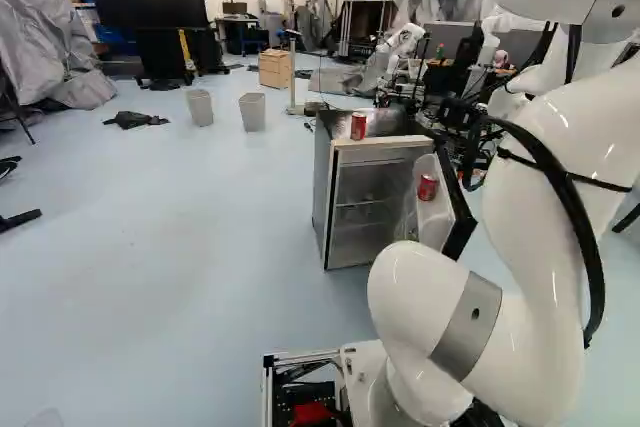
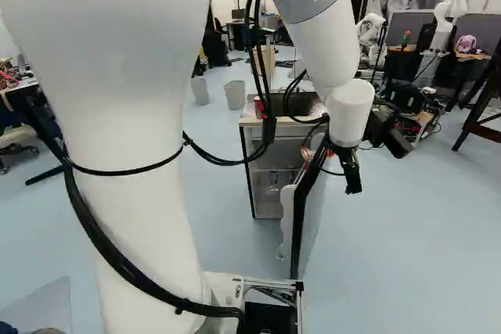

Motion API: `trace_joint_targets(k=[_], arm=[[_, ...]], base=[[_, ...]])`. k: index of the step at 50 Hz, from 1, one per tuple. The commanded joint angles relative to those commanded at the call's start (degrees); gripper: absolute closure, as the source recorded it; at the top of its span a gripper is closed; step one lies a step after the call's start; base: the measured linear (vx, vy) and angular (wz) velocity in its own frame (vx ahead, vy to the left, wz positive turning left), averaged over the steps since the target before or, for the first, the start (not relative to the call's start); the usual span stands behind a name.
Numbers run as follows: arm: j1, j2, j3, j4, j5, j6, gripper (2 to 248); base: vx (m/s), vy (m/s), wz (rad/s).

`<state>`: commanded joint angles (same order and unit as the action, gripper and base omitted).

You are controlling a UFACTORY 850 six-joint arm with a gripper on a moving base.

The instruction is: Grab a drink from the fridge

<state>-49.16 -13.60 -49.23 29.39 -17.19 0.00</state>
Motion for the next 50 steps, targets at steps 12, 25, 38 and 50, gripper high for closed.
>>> trace_joint_targets(k=[12,25,38,50], arm=[[1.08,1.3,1.58,0.0,0.0,0.0,3],[2.42,2.78,3.34,0.0,0.0,0.0,3],[3.84,4.25,5.07,0.0,0.0,0.0,3],[5.24,5.61,6.65,0.0,0.0,0.0,3]], base=[[0.0,0.0,0.0],[0.0,0.0,0.0],[0.0,0.0,0.0],[0.0,0.0,0.0]])
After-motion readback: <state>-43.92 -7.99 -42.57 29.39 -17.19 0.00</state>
